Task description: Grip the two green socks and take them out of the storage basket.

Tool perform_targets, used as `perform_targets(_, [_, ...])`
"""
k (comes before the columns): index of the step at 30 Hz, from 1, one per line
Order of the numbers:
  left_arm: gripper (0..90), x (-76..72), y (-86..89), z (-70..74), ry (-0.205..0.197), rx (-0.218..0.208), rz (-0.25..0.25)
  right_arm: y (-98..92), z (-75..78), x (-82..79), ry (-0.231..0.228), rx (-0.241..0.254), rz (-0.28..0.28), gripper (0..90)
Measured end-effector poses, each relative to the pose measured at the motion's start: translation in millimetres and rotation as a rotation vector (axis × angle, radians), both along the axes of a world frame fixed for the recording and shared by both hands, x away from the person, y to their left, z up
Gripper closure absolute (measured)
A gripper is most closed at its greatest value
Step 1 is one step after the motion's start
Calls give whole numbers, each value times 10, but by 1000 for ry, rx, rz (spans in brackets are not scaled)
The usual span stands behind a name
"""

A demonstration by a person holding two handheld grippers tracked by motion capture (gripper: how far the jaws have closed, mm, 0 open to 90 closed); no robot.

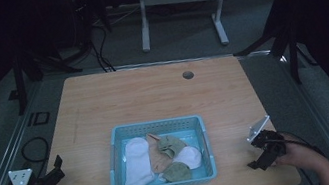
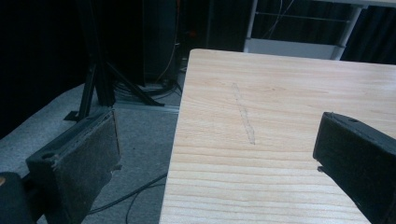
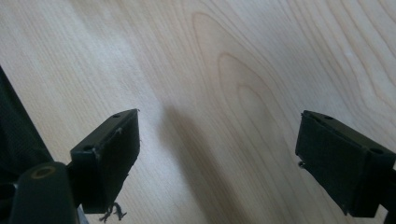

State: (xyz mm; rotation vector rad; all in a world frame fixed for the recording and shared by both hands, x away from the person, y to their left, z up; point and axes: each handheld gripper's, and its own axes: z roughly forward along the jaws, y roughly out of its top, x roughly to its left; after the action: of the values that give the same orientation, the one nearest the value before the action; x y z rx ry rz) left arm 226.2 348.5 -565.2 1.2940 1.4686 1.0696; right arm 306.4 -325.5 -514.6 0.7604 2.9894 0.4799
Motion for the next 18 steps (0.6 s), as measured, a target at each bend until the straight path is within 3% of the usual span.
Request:
perform_targets(3, [3, -1, -2, 0, 0, 5, 0, 67, 29, -5, -6, -17, 30, 139])
perform_targets(5, [3, -1, -3, 0, 0, 6, 0, 104, 58, 4, 15, -8, 37, 140])
perform_targets(10, [4, -1, -4, -1, -1, 6, -1, 200, 177, 8, -7, 11, 66, 164])
perform_targets(18, [4, 0, -4, 0, 0, 5, -1, 313, 250, -3, -4, 1, 80, 164])
